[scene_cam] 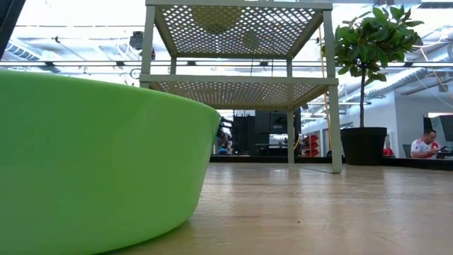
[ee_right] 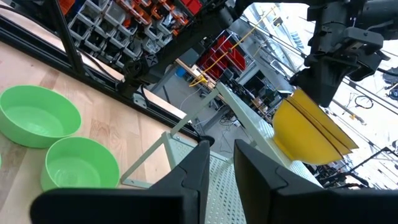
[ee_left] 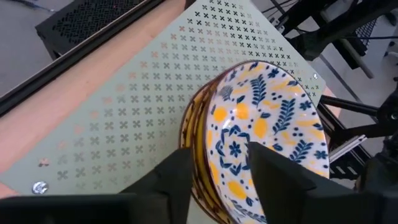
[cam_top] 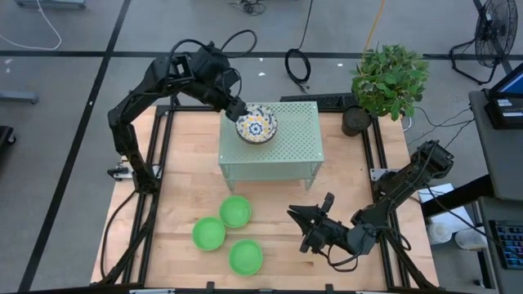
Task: Pick & Place Mini bowls
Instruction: Stack the yellow patterned bowl on the yellow patterned bowl on the shelf, then put the middle green bowl on the shelf
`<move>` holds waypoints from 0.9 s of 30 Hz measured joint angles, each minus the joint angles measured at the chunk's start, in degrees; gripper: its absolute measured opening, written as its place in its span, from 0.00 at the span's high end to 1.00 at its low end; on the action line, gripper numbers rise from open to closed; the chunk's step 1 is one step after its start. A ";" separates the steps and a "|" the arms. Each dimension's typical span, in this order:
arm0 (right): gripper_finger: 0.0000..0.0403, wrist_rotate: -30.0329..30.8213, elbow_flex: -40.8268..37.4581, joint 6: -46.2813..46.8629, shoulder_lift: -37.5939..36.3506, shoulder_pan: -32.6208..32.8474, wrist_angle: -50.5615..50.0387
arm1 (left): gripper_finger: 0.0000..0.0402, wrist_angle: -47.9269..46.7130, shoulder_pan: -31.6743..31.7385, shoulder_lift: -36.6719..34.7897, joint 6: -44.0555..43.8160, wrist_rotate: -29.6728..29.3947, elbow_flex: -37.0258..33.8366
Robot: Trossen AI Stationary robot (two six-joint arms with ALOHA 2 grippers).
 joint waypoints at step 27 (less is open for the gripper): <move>0.85 -0.44 0.02 13.72 0.07 0.00 -8.45 | 0.54 4.45 -13.96 -24.87 11.55 -24.34 -8.67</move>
